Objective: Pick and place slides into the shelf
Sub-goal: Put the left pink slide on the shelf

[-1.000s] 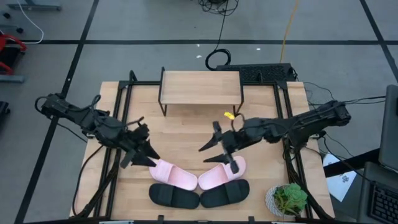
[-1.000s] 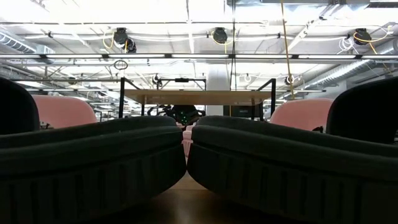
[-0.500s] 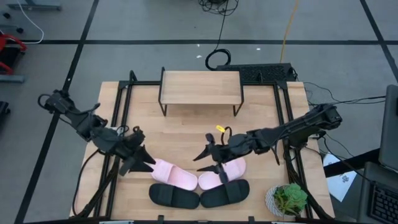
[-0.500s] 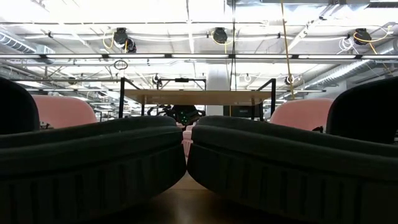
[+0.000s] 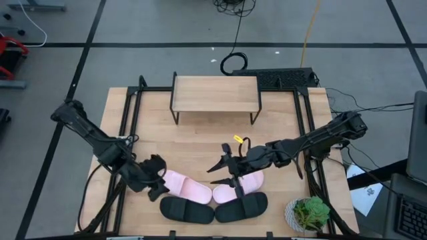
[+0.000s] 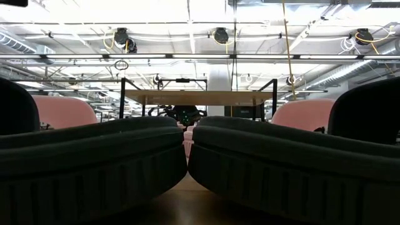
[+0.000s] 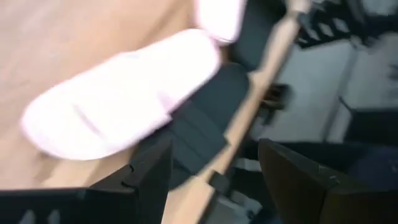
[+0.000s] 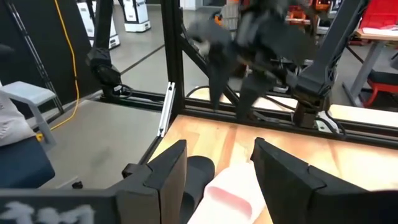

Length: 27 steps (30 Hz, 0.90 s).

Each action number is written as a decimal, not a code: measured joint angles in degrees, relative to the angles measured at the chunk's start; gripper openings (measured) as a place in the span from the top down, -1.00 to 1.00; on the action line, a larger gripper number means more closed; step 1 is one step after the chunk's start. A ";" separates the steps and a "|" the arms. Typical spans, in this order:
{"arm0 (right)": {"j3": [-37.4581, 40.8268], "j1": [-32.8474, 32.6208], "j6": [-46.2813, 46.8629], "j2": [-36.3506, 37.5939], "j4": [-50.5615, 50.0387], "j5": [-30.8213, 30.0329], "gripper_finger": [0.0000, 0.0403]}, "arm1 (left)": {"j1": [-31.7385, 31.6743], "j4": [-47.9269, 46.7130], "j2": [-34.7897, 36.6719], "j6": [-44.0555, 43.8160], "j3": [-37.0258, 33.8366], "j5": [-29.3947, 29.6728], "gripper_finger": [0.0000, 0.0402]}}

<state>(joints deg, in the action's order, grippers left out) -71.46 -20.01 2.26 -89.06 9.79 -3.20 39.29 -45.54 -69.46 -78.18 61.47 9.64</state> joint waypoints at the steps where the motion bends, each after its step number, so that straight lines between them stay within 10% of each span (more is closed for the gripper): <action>1: 0.00 0.00 0.00 0.01 0.25 0.00 0.14 | 0.00 -1.04 -0.53 -1.23 0.00 0.64 -0.17; 27: 0.07 0.53 -5.99 -0.02 -7.86 -7.50 0.14 | -0.67 19.90 -2.12 -10.03 -11.02 4.77 -0.17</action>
<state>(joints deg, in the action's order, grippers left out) -71.40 -19.48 -3.73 -89.08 1.93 -10.70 38.62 -25.64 -71.58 -88.21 50.46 14.41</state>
